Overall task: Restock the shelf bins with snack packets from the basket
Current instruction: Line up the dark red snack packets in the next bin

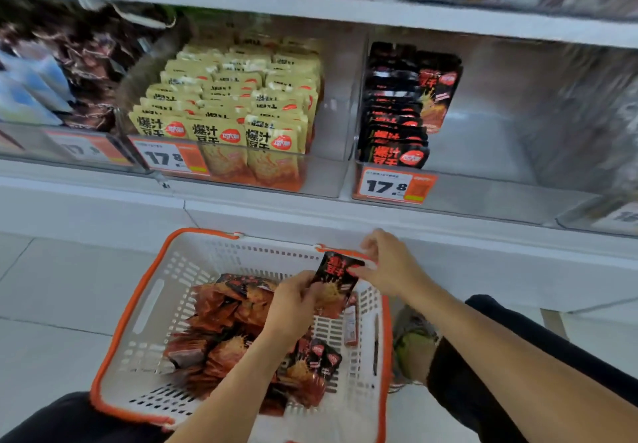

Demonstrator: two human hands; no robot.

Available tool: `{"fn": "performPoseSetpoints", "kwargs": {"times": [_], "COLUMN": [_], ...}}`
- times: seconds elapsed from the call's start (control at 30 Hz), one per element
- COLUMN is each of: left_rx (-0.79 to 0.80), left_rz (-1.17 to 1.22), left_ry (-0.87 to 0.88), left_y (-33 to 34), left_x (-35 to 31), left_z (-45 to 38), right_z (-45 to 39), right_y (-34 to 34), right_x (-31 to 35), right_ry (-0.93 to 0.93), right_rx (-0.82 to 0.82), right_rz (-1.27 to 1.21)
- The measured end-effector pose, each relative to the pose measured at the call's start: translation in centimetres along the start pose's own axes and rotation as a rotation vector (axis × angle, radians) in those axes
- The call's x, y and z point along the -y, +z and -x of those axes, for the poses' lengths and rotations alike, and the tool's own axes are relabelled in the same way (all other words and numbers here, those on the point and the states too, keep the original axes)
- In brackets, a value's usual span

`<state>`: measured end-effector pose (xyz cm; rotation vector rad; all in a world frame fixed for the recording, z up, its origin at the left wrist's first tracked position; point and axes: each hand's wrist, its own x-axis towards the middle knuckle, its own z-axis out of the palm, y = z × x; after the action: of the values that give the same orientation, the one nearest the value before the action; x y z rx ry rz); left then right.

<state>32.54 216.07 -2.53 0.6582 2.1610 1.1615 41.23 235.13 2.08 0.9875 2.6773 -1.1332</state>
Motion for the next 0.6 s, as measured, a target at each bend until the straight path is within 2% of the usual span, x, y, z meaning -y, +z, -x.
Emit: {"fn": "performPoseSetpoints", "kwargs": {"times": [0.1, 0.2, 0.27, 0.43, 0.5, 0.6], "left_rx": [-0.011, -0.047, -0.086, -0.443, -0.501, -0.496], "left_rz": [0.035, 0.039, 0.024, -0.192, -0.272, -0.429], "left_ry": [0.115, 0.263, 0.336, 0.616, 0.669, 0.669], "left_y": [0.1, 0.1, 0.0, -0.9, -1.3, -1.3], "left_x": [-3.3, -7.5, -10.1, -14.7, -16.0, -17.2], "left_z": [0.1, 0.3, 0.5, -1.0, -2.6, -5.2], "right_z": [2.1, 4.7, 6.3, 8.4, 7.5, 4.3], "right_y": [-4.2, -8.6, -11.6, -19.0, -20.9, -22.2], "right_x": [0.3, 1.3, 2.3, 3.3, 2.9, 2.1], "right_ry": [-0.034, -0.128, -0.199, -0.275, -0.264, -0.245], "right_rx": [0.003, 0.000, -0.158, -0.736, -0.856, -0.901], "right_rz": [-0.171, -0.232, -0.214, -0.158, -0.156, -0.163]}}
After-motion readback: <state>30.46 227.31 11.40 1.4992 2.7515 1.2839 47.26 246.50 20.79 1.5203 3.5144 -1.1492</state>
